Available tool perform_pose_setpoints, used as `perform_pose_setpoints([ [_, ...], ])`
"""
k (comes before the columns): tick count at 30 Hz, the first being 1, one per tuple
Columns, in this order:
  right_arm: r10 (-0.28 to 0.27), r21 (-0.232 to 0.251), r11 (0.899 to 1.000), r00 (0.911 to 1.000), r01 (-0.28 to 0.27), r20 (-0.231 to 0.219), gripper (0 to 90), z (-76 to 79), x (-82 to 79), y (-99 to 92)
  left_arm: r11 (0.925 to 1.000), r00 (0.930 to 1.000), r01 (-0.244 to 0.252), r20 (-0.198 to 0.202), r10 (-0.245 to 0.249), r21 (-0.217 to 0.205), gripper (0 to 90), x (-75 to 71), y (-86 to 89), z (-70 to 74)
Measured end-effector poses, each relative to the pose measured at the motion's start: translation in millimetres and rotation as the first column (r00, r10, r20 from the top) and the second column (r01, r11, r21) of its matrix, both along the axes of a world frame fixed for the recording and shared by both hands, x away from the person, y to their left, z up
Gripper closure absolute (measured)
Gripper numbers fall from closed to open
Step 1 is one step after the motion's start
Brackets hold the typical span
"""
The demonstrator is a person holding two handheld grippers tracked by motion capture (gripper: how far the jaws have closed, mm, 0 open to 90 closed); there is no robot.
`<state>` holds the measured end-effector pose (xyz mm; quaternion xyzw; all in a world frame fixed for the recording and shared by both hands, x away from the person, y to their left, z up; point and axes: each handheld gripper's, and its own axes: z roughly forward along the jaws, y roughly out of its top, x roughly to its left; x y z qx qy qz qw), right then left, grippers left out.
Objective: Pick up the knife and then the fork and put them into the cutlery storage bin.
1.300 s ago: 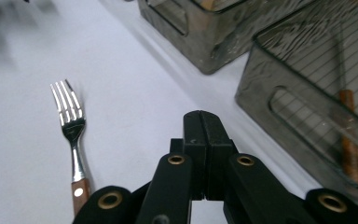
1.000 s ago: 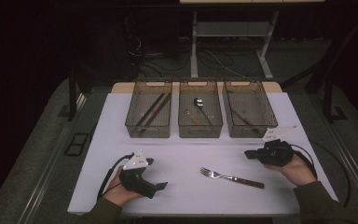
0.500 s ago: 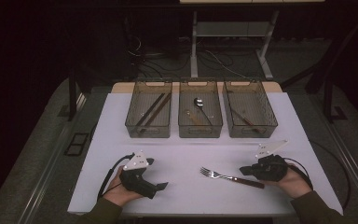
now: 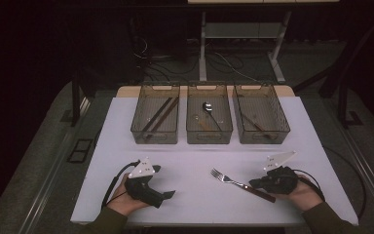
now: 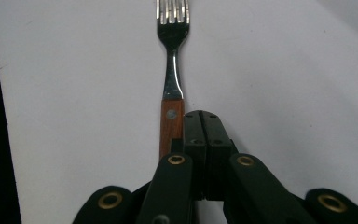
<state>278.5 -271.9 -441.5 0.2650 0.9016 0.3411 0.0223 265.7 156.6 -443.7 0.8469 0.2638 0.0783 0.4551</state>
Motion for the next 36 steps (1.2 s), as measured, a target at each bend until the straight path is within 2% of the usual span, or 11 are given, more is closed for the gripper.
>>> perform_pose_setpoints([
  [13,0.019,0.005,1.000,0.9998,-0.019,-0.002,89.2,3.1,-4.9,3.4,1.0000,1.0000,0.002,-0.004,-0.002,-0.001,0.0,0.3,-0.2,-0.2],
  [16,0.009,0.009,1.000,0.9999,-0.009,0.005,89.2,3.4,-4.8,3.1,1.0000,1.0000,0.004,-0.003,-0.004,0.000,0.0,0.8,-0.6,-0.5],
  [17,-0.009,0.018,1.000,0.9999,0.009,0.010,89.2,3.8,-4.5,2.8,1.0000,1.0000,0.005,-0.004,-0.005,0.001,0.0,0.7,-0.8,-0.4],
  [23,-0.049,0.071,0.996,0.9988,0.049,0.004,75.7,7.9,-5.0,8.7,1.0000,1.0000,0.004,-0.004,-0.004,-0.002,0.0,0.0,-0.8,-0.4],
  [27,-0.046,0.064,0.997,0.9989,0.045,0.010,70.7,5.8,-7.1,19.5,1.0000,1.0000,0.004,-0.004,-0.004,-0.001,0.0,0.1,-0.5,-0.4],
  [36,-0.057,0.038,0.998,0.9982,0.056,0.019,71.5,-1.4,-8.5,27.3,1.0000,1.0000,0.005,-0.006,-0.005,-0.001,0.0,0.3,-0.2,-0.7],
])
